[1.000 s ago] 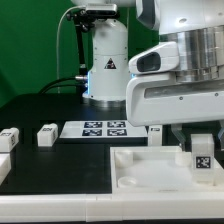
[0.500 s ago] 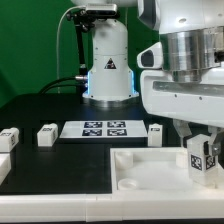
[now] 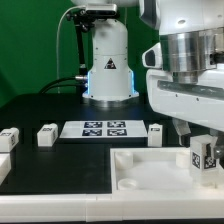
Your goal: Assemble one leg
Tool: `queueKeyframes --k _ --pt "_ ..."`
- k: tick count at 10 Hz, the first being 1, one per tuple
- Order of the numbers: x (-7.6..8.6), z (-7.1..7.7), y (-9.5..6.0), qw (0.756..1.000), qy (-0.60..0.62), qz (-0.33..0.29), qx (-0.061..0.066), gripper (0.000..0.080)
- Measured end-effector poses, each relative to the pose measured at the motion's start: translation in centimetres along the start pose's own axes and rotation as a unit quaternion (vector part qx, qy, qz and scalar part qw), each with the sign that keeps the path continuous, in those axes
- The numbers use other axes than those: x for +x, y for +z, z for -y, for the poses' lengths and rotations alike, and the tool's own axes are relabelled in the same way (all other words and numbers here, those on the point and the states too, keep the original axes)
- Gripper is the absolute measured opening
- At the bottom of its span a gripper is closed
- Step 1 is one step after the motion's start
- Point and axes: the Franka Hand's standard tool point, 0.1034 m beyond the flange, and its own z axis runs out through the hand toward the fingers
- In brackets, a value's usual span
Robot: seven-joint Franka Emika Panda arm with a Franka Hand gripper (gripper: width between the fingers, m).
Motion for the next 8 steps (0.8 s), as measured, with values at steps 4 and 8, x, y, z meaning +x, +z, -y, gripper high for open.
queueKeyframes --k 4,8 --pt "-0.71 0.08 0.18 0.982 -0.191 0.002 0.002 0.0648" --pt "-0.79 -0.06 0.46 0.901 -0.434 0.003 -0.001 0.0649"
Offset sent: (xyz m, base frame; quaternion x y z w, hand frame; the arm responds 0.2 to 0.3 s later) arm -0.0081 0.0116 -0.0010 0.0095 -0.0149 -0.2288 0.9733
